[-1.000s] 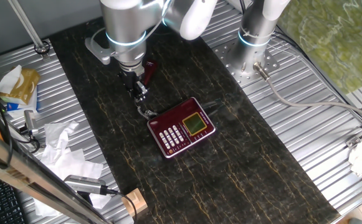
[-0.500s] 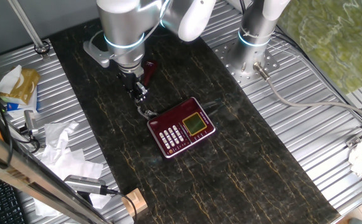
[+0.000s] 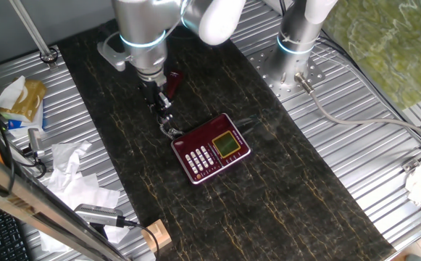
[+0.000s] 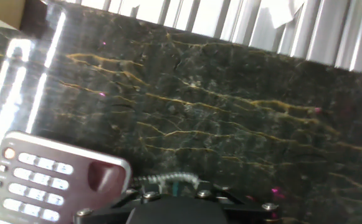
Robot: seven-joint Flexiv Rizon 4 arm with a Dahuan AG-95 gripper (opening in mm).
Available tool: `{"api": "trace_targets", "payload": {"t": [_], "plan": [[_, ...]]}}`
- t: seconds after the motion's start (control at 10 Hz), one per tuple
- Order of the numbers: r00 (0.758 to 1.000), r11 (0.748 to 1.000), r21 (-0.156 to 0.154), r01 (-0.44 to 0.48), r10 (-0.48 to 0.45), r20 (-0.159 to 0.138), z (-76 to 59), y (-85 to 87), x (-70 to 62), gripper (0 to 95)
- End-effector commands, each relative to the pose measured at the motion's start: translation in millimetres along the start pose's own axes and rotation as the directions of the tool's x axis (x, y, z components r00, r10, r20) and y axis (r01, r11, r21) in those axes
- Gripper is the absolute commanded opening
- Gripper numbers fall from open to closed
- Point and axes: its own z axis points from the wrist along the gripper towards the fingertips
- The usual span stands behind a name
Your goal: Place the handset of the telephone on the corresponding phone cradle
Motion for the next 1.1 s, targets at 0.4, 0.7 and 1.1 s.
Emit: {"api": "trace_targets", "payload": {"t": [0.4, 0.7, 1.1], "plan": [[0.997, 0.999, 0.003, -0.048, 0.048, -0.062, -10.9, 8.3, 14.2, 76.0], [0.993, 0.999, 0.003, -0.034, 0.034, -0.114, -10.0, 6.8, 22.2, 76.0], [0.989, 0.999, 0.024, 0.044, -0.04, -0.139, -9.8, -2.6, 38.5, 76.0]]}}
